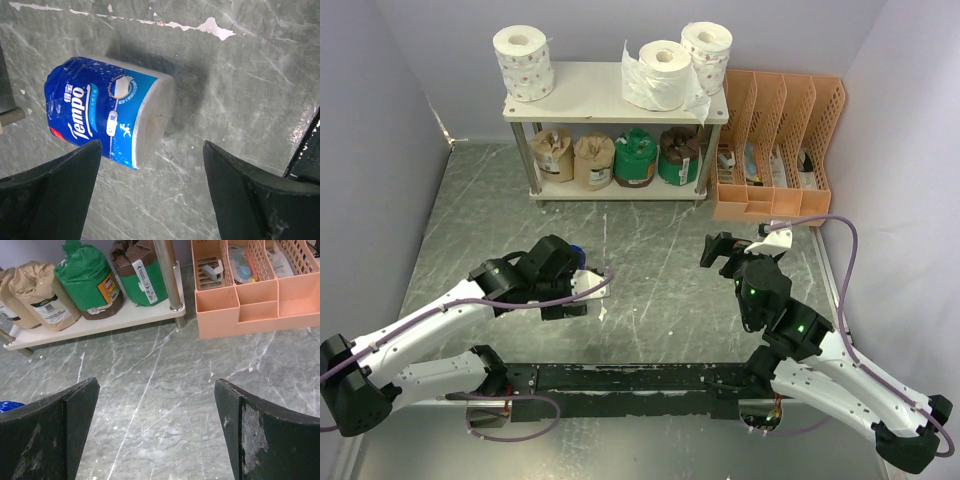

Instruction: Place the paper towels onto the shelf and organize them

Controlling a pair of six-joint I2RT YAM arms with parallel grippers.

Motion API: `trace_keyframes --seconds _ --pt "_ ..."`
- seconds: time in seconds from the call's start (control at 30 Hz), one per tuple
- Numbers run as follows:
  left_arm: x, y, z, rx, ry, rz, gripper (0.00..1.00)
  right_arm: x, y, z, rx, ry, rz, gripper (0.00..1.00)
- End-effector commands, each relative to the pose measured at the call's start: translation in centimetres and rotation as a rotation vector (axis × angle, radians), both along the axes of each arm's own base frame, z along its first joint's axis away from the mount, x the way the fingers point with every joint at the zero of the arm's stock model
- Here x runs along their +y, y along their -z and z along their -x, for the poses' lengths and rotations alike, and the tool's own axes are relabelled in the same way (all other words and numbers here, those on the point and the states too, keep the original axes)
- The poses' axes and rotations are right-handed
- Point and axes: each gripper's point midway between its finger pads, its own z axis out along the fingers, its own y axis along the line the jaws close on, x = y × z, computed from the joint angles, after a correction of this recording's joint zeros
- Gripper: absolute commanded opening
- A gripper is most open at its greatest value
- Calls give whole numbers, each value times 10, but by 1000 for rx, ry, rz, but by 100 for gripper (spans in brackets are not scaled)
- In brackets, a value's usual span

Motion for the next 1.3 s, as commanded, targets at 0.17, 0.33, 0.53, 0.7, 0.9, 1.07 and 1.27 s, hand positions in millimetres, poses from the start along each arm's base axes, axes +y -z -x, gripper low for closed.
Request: trace_keyframes --seconds 0.17,0.33,0.53,0.7,0.9,1.07,1.27 --pt "-5 15 -23 -81 -81 9 89 -6 -14 3 -26 19 -35 100" --pt "-1 25 -40 -139 -149 -20 83 -6 -13 3 -25 19 -34 100" --pt "1 25 -52 -192 -202 -24 66 -5 -13 2 -26 14 -35 100" --pt "5 28 -54 -206 -246 -28 9 -5 -13 3 -25 15 -34 100" --pt "-14 12 -49 -87 -413 94 7 -8 -16 4 -33 21 -43 100" --pt "-48 -18 -41 102 -564 229 7 -9 -16 4 -35 26 -46 100" --pt "-58 -75 -63 72 -887 506 7 -10 -17 4 -38 32 -45 100"
